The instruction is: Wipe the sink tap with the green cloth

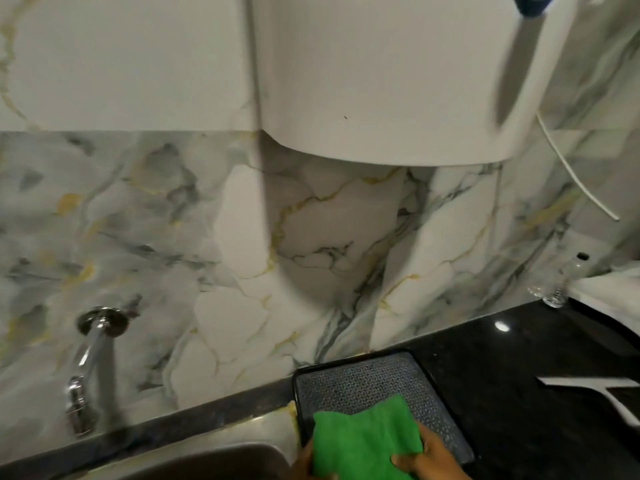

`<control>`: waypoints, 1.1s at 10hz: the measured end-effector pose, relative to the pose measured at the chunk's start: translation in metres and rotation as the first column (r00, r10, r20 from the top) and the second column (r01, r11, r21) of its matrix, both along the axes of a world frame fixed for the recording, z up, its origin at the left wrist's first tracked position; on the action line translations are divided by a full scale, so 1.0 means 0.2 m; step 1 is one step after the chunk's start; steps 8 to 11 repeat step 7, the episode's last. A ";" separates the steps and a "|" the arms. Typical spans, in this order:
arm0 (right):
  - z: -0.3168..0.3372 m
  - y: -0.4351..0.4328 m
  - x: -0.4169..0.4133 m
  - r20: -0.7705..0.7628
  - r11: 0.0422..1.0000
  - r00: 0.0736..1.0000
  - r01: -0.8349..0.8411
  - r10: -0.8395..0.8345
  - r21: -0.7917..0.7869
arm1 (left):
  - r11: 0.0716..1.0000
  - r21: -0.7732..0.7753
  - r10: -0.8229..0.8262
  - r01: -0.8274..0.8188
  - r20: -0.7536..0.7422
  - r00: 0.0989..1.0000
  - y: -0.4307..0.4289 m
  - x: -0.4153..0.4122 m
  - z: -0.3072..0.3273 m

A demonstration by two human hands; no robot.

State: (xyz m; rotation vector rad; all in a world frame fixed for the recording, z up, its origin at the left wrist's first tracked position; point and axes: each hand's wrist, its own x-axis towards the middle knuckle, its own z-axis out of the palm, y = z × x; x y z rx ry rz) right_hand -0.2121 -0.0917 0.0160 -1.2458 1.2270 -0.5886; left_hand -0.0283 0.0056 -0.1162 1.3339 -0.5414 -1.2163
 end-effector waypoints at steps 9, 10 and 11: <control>-0.16 -0.40 0.18 -0.656 0.930 0.747 -0.158 -0.107 -0.331 | 0.968 0.241 -0.034 -0.067 0.389 0.921 -0.24 0.34 0.40; -0.16 -0.40 0.18 -0.656 0.930 0.747 -0.158 -0.107 -0.331 | 0.968 0.241 -0.034 -0.067 0.389 0.921 -0.24 0.34 0.40; -0.16 -0.40 0.18 -0.656 0.930 0.747 -0.158 -0.107 -0.331 | 0.968 0.241 -0.034 -0.067 0.389 0.921 -0.24 0.34 0.40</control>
